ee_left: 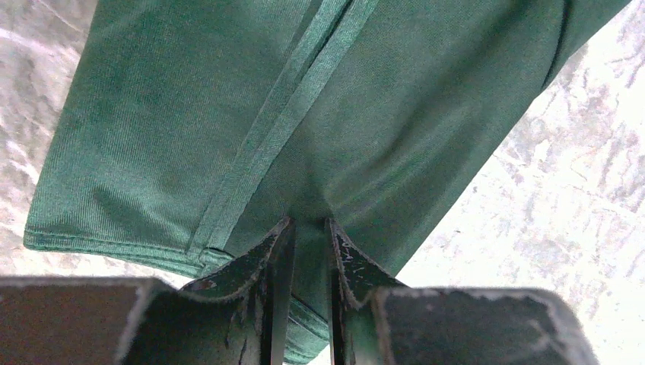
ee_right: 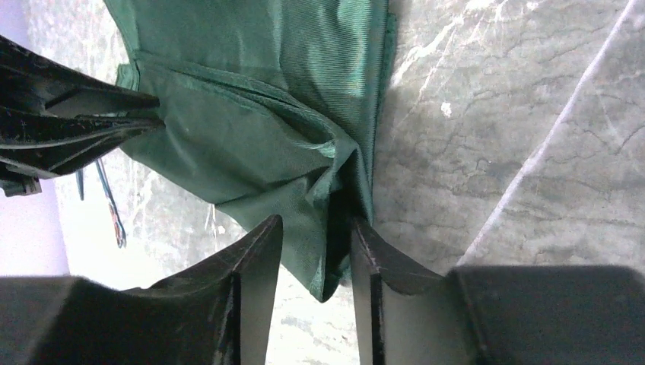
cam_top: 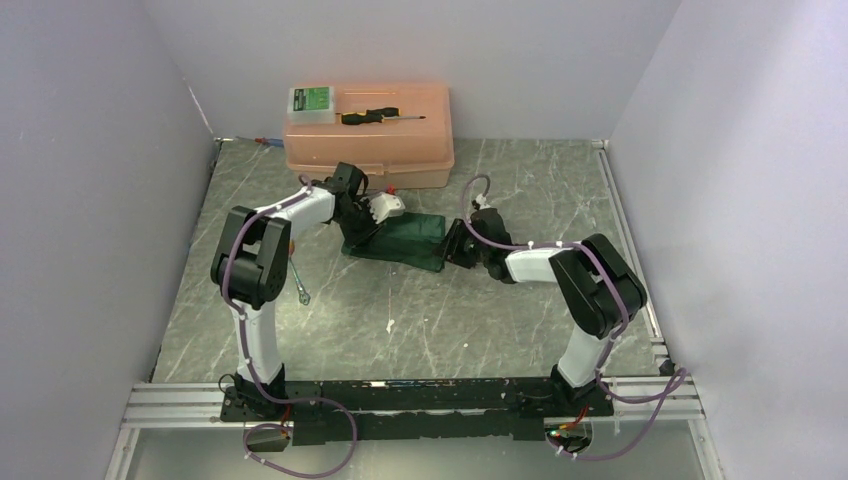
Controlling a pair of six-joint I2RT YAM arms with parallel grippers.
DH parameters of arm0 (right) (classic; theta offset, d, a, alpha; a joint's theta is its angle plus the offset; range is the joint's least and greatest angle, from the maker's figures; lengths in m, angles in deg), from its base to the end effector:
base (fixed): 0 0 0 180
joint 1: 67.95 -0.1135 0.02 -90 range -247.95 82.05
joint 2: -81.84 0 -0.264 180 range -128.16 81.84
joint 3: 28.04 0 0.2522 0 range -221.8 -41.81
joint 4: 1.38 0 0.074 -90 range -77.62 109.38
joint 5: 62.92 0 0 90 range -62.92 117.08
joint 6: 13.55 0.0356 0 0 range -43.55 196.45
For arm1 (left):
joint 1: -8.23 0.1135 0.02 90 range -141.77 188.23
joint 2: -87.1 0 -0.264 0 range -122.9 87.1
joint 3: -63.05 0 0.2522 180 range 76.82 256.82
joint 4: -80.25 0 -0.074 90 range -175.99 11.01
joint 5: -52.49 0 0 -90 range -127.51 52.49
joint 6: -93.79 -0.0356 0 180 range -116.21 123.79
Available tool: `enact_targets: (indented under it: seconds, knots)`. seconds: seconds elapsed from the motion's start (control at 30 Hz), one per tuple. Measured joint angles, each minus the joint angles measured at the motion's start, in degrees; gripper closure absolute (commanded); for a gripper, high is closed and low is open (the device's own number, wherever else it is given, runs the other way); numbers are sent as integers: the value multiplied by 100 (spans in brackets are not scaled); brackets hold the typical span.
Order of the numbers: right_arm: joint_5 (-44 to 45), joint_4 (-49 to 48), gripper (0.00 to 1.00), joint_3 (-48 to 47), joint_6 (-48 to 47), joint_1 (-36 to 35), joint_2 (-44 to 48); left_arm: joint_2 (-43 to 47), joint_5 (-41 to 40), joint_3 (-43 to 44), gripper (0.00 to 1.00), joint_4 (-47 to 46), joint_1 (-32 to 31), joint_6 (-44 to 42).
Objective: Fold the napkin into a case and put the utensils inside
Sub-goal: Fold the lower triangle-folded napkin at the center of the board.
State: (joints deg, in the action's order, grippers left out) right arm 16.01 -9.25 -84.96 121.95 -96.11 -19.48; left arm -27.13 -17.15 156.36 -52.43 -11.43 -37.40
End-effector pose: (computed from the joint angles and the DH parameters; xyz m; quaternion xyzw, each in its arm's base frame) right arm 0.2961 0.1663 0.1311 0.0911 0.8853 0.3374 0.3068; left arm 0.3760 -0.1475 0.1645 0.5182 0.8166 -0.1358 0.2149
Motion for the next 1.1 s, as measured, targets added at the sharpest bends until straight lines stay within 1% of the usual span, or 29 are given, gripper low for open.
enact_targets:
  seconds: [0.07,0.17,0.23,0.33,0.4,0.43,0.53,0.63,0.7,0.83,0.87,0.93,1.1]
  knots:
    - [-70,295,54,-122,-96,11,59,24,-13,-68,73,-114,-9,2]
    - [-151,848,55,-382,-302,70,127,85,-24,-184,73,-269,-15,7]
    - [-155,1161,59,-564,-468,103,160,94,-31,-197,73,-297,-20,9]
    - [-186,1591,69,-903,-756,125,192,94,-31,-197,73,-339,-24,13]
    - [-243,1733,71,-1097,-920,125,195,94,-31,-197,72,-337,-26,31]
    - [-284,1812,70,-1196,-1001,125,195,94,-28,-195,71,-334,-24,44]
    - [-424,2015,61,-1486,-1224,125,164,85,20,-103,69,-190,20,149]
    - [-616,2210,57,-1897,-1510,122,-9,55,181,181,68,160,107,310]
    - [-739,2352,56,-2208,-1725,125,-190,11,291,450,67,315,203,411]
    - [-833,2684,56,-2804,-2076,122,-540,-4,448,868,66,461,385,573]
    - [-831,2830,58,-2959,-2166,122,-619,-4,485,927,66,481,415,601]
    - [-831,2949,65,-3115,-2308,125,-699,-4,562,981,66,564,439,654]
    - [-1040,3008,80,-3115,-2476,109,-734,-2,743,984,67,863,420,682]
